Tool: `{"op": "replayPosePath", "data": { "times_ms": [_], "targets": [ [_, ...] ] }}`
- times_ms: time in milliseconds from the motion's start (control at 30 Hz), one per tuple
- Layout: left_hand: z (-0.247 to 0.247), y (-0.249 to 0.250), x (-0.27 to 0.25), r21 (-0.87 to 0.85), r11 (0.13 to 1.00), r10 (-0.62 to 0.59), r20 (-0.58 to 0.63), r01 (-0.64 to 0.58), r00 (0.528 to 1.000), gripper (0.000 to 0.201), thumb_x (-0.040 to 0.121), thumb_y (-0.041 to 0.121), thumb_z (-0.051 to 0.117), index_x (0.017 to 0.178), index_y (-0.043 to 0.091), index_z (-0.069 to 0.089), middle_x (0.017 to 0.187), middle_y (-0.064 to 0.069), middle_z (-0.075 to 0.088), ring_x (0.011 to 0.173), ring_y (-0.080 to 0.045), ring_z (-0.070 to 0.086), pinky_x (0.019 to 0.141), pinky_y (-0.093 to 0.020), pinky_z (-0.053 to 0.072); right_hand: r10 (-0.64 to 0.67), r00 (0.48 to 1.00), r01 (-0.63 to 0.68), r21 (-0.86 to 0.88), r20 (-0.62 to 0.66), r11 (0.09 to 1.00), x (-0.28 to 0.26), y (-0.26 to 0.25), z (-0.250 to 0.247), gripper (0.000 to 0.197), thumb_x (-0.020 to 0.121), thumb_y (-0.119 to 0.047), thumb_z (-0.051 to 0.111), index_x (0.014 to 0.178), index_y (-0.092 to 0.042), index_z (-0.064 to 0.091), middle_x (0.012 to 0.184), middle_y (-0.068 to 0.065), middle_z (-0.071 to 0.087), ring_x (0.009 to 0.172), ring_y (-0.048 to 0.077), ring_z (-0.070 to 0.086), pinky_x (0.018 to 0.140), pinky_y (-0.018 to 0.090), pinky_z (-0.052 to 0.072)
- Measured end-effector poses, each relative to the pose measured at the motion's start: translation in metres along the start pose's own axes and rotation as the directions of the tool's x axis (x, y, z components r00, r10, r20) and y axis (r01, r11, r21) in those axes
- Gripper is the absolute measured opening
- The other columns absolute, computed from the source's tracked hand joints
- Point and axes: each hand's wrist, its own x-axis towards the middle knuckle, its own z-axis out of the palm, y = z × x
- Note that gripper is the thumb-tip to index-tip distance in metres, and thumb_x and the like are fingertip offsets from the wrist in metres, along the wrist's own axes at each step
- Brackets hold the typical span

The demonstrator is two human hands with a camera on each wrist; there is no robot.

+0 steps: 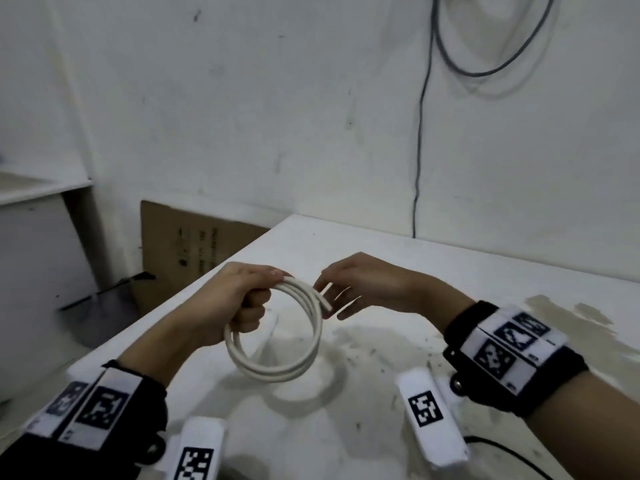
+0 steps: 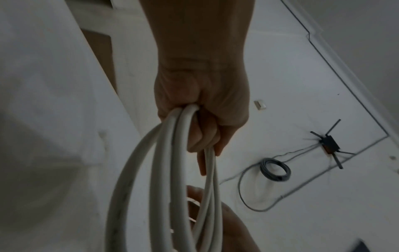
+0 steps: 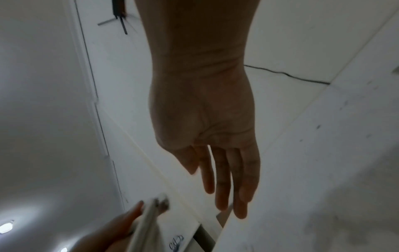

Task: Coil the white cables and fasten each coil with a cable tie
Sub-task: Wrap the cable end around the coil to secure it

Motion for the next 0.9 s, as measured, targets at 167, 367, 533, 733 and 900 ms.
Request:
{"op": "replayPosePath", "data": {
  "times_ms": [167, 367, 533, 733, 900],
  "targets": [
    [-0.051, -0.011, -0.02, 0.006, 0.993, -0.122, -0.007, 0.122, 0.993, 0.022, 0.077, 0.02, 0.055, 0.078, 0.008, 0.074, 0.05, 0.004, 0.017, 0.035, -0.005, 0.014, 0.037, -0.01, 0.014, 0.026, 0.999, -0.033, -0.343, -0.024, 0.939, 0.072, 0.004, 0.033, 0.03, 0.093, -0.014, 0.052, 0.122, -0.007, 0.056, 0.103, 0.009, 0.063, 0.076, 0.019, 0.063, 0.061, 0.023, 0.053],
    [-0.068, -0.017, -0.018, 0.032, 0.983, -0.181, 0.025, 0.18, 0.983, 0.022, 0.092, 0.013, 0.046, 0.087, 0.002, 0.064, 0.052, 0.002, 0.017, 0.036, -0.006, 0.014, 0.039, -0.013, 0.012, -0.12, 0.993, 0.095, -0.682, 0.01, 0.726, 0.113, 0.009, 0.063, 0.027, 0.086, -0.022, 0.064, 0.11, -0.01, 0.069, 0.102, 0.01, 0.072, 0.072, 0.011, 0.056, 0.069, 0.02, 0.046],
    [-0.055, -0.013, 0.001, 0.027, 0.985, -0.171, 0.049, 0.169, 0.984, 0.018, 0.093, 0.014, 0.045, 0.091, 0.003, 0.059, 0.047, 0.005, 0.018, 0.035, -0.005, 0.013, 0.04, -0.015, 0.009, -0.269, 0.958, 0.175, -0.536, -0.101, 0.826, 0.106, 0.007, 0.053, 0.009, 0.077, -0.003, 0.069, 0.084, -0.002, 0.075, 0.083, 0.012, 0.075, 0.051, 0.003, 0.057, 0.059, 0.013, 0.05],
    [-0.011, -0.009, 0.034, 0.023, 0.992, -0.125, 0.084, 0.123, 0.989, 0.026, 0.095, 0.015, 0.044, 0.07, 0.013, 0.042, 0.046, 0.007, 0.018, 0.034, -0.004, 0.013, 0.036, -0.011, 0.013, -0.239, 0.95, 0.217, -0.125, -0.203, 0.968, 0.055, -0.008, 0.008, 0.007, 0.08, -0.003, 0.071, 0.083, 0.003, 0.07, 0.066, 0.006, 0.067, 0.058, 0.01, 0.064, 0.055, 0.018, 0.051],
    [0.046, -0.009, 0.059, 0.039, 0.996, -0.088, 0.162, 0.082, 0.983, 0.032, 0.096, 0.015, 0.045, 0.065, 0.016, 0.039, 0.047, 0.006, 0.017, 0.035, -0.006, 0.013, 0.037, -0.012, 0.014, -0.255, 0.814, 0.171, -0.205, -0.523, 0.964, 0.017, 0.017, -0.025, 0.012, 0.079, -0.008, 0.071, 0.07, 0.0, 0.069, 0.066, 0.012, 0.07, 0.06, 0.021, 0.07, 0.061, 0.033, 0.06]
  ]
}}
